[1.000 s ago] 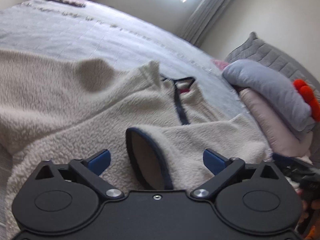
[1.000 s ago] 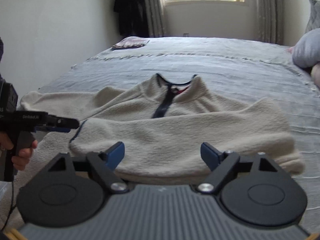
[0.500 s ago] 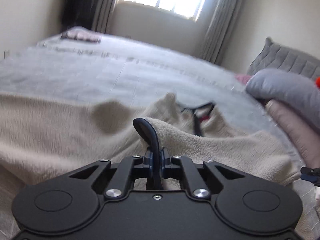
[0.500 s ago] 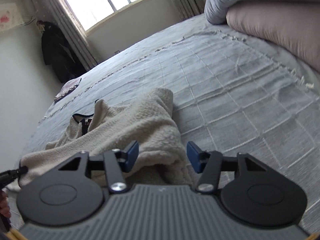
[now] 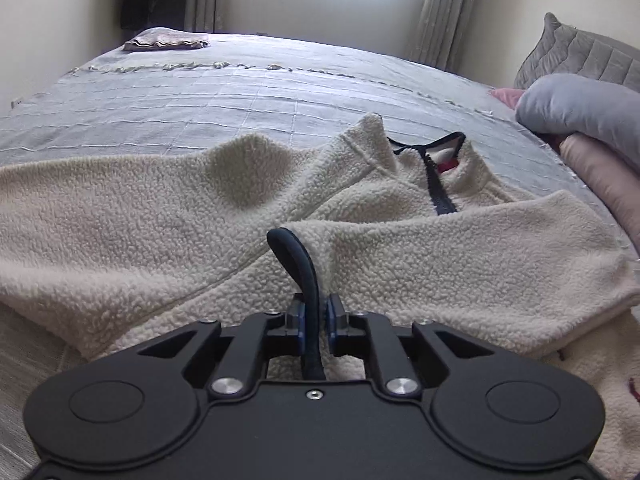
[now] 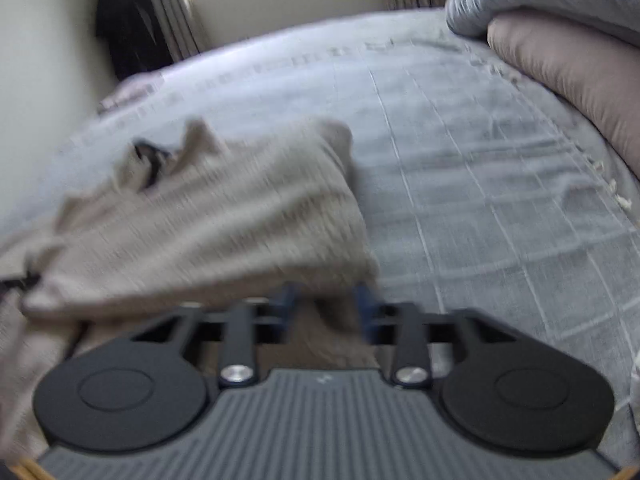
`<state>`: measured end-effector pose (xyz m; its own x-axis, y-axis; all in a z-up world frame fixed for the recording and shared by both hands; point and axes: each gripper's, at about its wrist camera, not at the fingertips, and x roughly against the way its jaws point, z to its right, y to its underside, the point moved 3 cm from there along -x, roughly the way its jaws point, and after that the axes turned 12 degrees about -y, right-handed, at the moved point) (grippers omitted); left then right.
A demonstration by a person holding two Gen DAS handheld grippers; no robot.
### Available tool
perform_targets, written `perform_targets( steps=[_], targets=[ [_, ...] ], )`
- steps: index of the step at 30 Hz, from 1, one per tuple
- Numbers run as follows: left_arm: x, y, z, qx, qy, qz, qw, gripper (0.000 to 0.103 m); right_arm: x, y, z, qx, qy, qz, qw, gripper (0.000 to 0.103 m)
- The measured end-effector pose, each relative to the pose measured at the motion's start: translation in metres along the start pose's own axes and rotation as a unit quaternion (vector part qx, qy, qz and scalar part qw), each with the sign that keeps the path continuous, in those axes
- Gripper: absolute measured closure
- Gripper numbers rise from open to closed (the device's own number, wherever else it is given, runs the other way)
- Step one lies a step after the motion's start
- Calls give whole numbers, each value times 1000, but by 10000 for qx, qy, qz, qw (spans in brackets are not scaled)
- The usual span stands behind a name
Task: Fold large clothes
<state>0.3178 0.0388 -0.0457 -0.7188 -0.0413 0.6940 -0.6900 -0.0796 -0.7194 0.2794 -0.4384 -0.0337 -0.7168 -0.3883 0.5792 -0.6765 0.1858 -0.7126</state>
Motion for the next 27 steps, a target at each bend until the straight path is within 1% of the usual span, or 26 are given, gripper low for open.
perform_targets(
  steps=[1,3,5,9,10,12,15,16,17,18,19,20,21,23,24,25,27],
  targets=[
    [0,-1,-2,31,54,-26,10000,90,6,-8,-1,-20,-124,196,9997,26],
    [-2,-1,-5,105,144,-63,9998,90,7,-27,1,-113,-332,397,9986,25],
    [-5,0,-6,155,174,-59,9997,90,-5,-46,7,-292,-445,458,9975,26],
    [-6,2,-1,45,101,9,9999,90,-57,-79,28,-805,-404,388,9952,27],
    [-6,2,-1,5,87,26,10000,90,-71,-85,36,-1007,-376,354,9936,30],
    [-7,3,0,-19,99,34,9999,94,-97,-93,51,-1478,-351,338,9878,36],
    [-8,4,-1,42,103,95,9999,94,-127,-93,62,-1964,-448,385,9787,60],
    [-7,5,-1,66,101,170,9998,94,-132,-93,60,-1898,-398,402,9802,83],
    [-6,6,-1,63,68,247,9997,94,-133,-92,53,-1644,-209,490,9850,85],
    [-7,7,0,0,-12,284,9996,94,-131,-90,45,-1257,15,669,9898,85],
    [-11,9,2,-89,-67,312,9995,93,-135,-86,39,-846,394,657,9935,86],
    [-15,12,4,-169,-154,318,9992,89,-143,-80,37,-586,695,494,9946,85],
    [-17,13,6,-212,-190,325,9991,89,-147,-76,34,-459,779,435,9950,85],
    [-11,11,7,-189,-222,389,9988,88,-143,-75,24,-310,904,524,9940,78],
    [-5,9,6,-201,-215,428,9986,87,-139,-78,19,-225,929,567,9938,77],
    [1,7,5,-199,-214,504,9983,86,-132,-79,11,-108,913,628,9938,74],
    [14,3,2,-161,-297,719,9968,86,-115,-78,-2,65,851,787,9932,64]
  ],
)
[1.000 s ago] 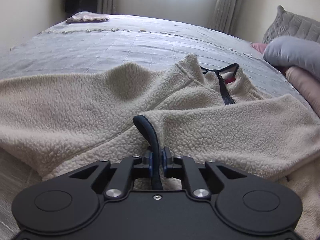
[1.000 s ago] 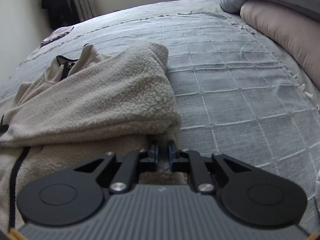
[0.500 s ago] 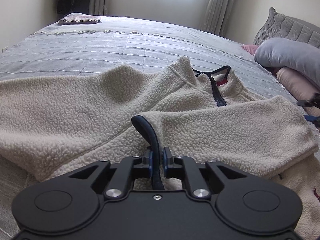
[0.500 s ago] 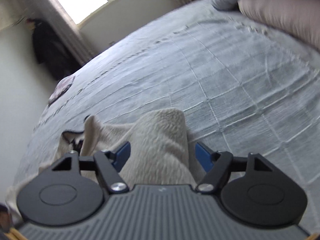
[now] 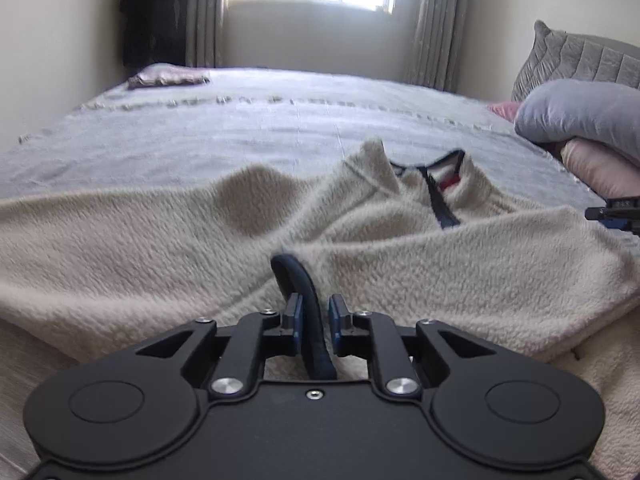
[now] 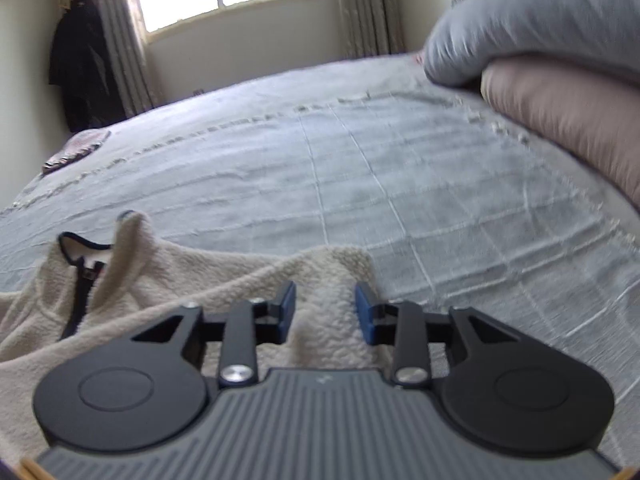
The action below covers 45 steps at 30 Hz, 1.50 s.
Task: Fold large clothes
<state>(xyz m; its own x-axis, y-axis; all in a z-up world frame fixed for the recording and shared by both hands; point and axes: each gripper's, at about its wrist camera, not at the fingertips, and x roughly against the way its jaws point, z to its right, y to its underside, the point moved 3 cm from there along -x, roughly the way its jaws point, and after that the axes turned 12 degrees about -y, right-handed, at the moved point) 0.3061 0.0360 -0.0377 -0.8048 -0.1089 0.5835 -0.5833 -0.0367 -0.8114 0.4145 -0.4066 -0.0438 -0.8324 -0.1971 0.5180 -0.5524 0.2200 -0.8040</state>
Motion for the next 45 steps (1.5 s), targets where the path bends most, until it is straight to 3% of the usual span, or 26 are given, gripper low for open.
perform_targets(
  steps=[1,5,9,13,16,18,19,20,21,25,26,29,34,38,45],
  targets=[
    [6,-3,-3,61,-44,88,9999,83,11,0,-6,41,-31,83,10000,57],
    [21,-15,-6,380,31,261,9989,60,44,11,-30,242,-131,114,9996,47],
    [16,-10,15,297,330,11,9990,58,58,30,-51,616,-36,-62,9981,37],
    [-21,18,32,239,368,-869,9953,57,39,56,-52,603,22,-644,9961,37],
    [-14,18,35,119,332,-718,9968,56,35,72,-56,839,211,-709,9937,37],
    [-4,13,29,188,447,-804,9956,44,44,72,-63,846,256,-730,9934,34],
    [2,12,24,270,539,-836,9947,40,51,71,-65,787,212,-708,9942,25],
    [6,11,17,364,574,-860,9940,31,57,70,-68,707,173,-682,9950,16],
    [11,11,8,459,545,-889,9935,23,65,69,-70,624,134,-645,9959,13],
    [25,12,-32,726,484,-972,9914,15,89,73,-82,519,86,-680,9963,8],
    [28,13,-44,778,426,-977,9913,12,94,74,-85,534,90,-710,9960,4],
    [34,16,-83,924,143,-913,9914,4,109,81,-96,607,91,-697,9957,2],
    [33,19,-162,1425,-412,-852,9853,2,126,89,-109,579,-74,-683,9960,1],
    [19,19,-221,1617,-1059,-750,9783,2,129,94,-116,667,-91,-684,9954,1],
    [-16,19,-315,2448,-1494,-838,9543,2,124,100,-112,739,58,-837,9937,1]
  ],
)
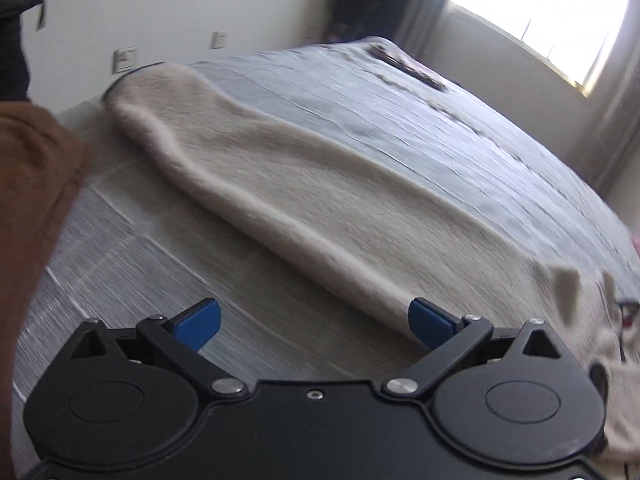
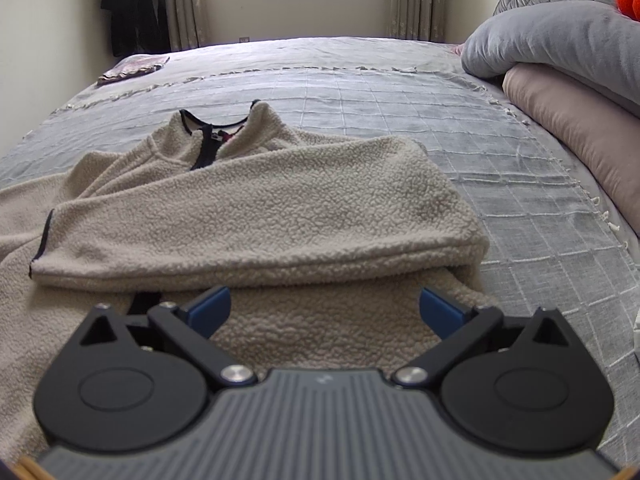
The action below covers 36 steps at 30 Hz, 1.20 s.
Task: Fold large clothes
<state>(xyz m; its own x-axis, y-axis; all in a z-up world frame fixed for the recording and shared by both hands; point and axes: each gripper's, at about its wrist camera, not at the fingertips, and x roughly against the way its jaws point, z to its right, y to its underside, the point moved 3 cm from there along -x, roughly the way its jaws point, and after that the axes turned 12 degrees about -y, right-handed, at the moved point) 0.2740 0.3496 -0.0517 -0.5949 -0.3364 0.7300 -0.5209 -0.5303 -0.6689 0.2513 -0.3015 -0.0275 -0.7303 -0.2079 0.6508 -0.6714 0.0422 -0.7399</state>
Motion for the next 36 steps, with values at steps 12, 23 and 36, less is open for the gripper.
perform_targets(
  steps=[12,23,36],
  targets=[
    [-67,-57,-52,685,-887,610,9918,30,-18,10,7,-35,116,-248,9996,1],
    [-25,-81,-30,626,-300,1348,9884,90,-18,2,17,-84,149,-137,9998,1],
    [156,-67,146,-669,1908,2191,9545,91,-5,-25,26,-287,-289,255,9988,1]
  ],
)
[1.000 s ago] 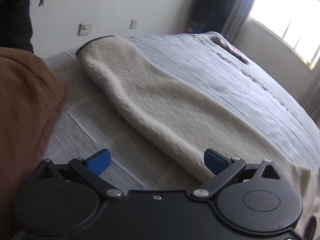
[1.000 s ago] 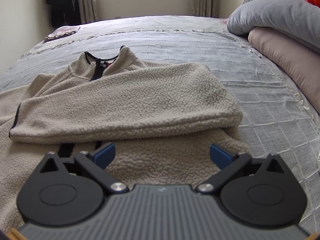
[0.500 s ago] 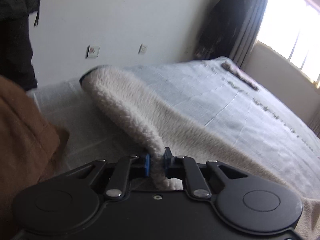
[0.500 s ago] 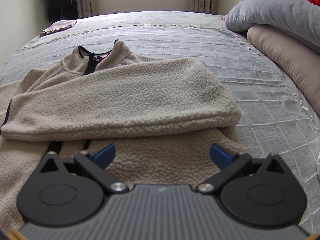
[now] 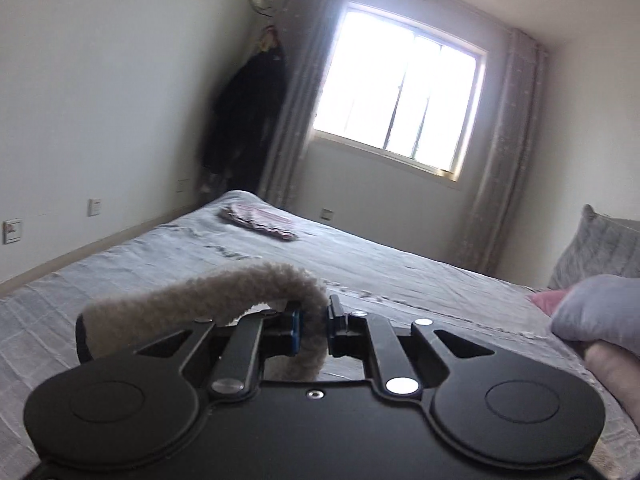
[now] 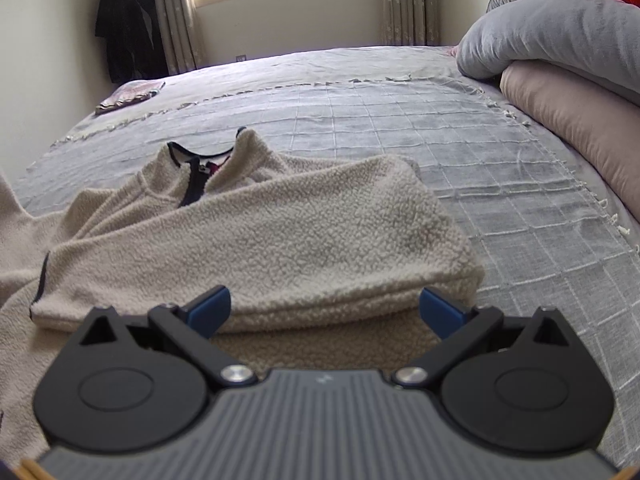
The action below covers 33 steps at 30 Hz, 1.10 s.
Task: Fold large clothes
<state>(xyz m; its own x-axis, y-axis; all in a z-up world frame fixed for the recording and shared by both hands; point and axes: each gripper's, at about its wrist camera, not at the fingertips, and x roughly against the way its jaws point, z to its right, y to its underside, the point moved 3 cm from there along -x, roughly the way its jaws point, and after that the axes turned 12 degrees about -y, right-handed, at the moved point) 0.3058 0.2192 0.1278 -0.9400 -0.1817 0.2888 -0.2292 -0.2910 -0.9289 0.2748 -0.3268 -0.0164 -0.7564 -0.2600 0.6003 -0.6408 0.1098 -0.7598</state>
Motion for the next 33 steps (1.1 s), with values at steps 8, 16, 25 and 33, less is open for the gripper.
perform_targets(
  steps=[8,16,25,33],
  targets=[
    [12,61,157,-387,1524,-686,9852,91,6,-16,-1,178,-197,60,9996,1],
    [9,208,247,-945,2170,-2295,9441,87,22,-19,14,329,-28,57,9994,1],
    [39,240,229,-1398,2625,-2606,9185,58,23,-16,-3,646,-314,-79,9974,0],
    [54,192,146,-1687,2153,-2057,9396,46,-10,-19,-90,1399,-1084,-297,9838,1]
  ],
)
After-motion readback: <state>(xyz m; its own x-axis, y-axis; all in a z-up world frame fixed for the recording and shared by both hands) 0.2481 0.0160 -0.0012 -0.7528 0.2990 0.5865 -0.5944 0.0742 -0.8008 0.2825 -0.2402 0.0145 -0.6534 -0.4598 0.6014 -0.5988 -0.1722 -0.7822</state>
